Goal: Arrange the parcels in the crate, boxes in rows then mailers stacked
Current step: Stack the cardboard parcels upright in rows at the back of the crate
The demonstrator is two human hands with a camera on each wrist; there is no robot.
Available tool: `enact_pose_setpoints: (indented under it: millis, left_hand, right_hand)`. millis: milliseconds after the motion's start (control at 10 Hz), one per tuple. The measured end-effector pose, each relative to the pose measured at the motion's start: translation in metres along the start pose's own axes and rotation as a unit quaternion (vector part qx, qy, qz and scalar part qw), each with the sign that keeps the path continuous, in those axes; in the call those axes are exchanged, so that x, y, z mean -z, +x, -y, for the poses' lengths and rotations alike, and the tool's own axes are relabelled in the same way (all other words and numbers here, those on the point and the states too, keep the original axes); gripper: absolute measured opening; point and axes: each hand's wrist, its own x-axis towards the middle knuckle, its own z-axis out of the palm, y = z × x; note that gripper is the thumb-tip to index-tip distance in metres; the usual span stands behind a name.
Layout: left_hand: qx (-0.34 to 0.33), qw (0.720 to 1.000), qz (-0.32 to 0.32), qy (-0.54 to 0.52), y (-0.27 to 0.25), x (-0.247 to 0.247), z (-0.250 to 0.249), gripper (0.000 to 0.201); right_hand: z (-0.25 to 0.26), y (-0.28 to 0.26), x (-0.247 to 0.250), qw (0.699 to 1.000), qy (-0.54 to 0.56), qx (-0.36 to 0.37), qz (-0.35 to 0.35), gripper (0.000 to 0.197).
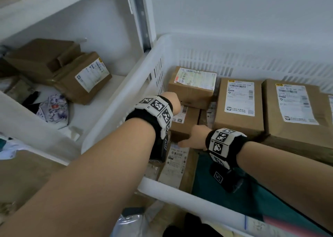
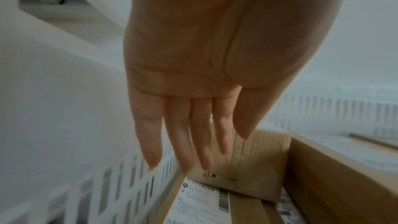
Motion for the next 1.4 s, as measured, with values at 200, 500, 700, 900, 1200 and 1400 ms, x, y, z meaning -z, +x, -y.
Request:
enact_pose_setpoints:
  millis: [200, 500, 700, 900, 1200, 1400]
  left_hand:
    - [-0.008, 0.998, 0.038, 0.055, 0.004, -0.012, 0.007, 0.036]
    - [-0.012, 0.997, 0.052, 0.063, 0.008, -0.014, 0.018, 0.027]
    - [-0.014, 0.998, 0.044, 0.045, 0.006, -0.014, 0.016, 0.037]
    - [-0.01, 0.999, 0.04, 0.029, 0.005, -0.013, 0.015, 0.037]
    - [-0.019, 0.998, 0.053, 0.041, 0.005, -0.011, 0.013, 0.038]
    - [-0.011, 0.995, 0.101, -0.005, -0.003, 0.001, 0.006, 0.045]
  right_hand:
    - [-0.011, 0.008, -0.018, 0.994, 0.058, -0.023, 0.091, 0.066]
    - [-0.014, 0.008, -0.023, 0.993, 0.058, -0.011, 0.098, 0.054]
    - [-0.018, 0.004, -0.025, 0.993, 0.048, -0.014, 0.109, 0.062]
    - [-0.017, 0.002, -0.029, 0.993, 0.051, -0.011, 0.106, 0.064]
    - [-0.015, 0.002, -0.024, 0.991, 0.061, -0.025, 0.115, 0.09]
    - [-0.01, -0.022, 0.016, 0.999, -0.037, 0.027, -0.022, 0.076]
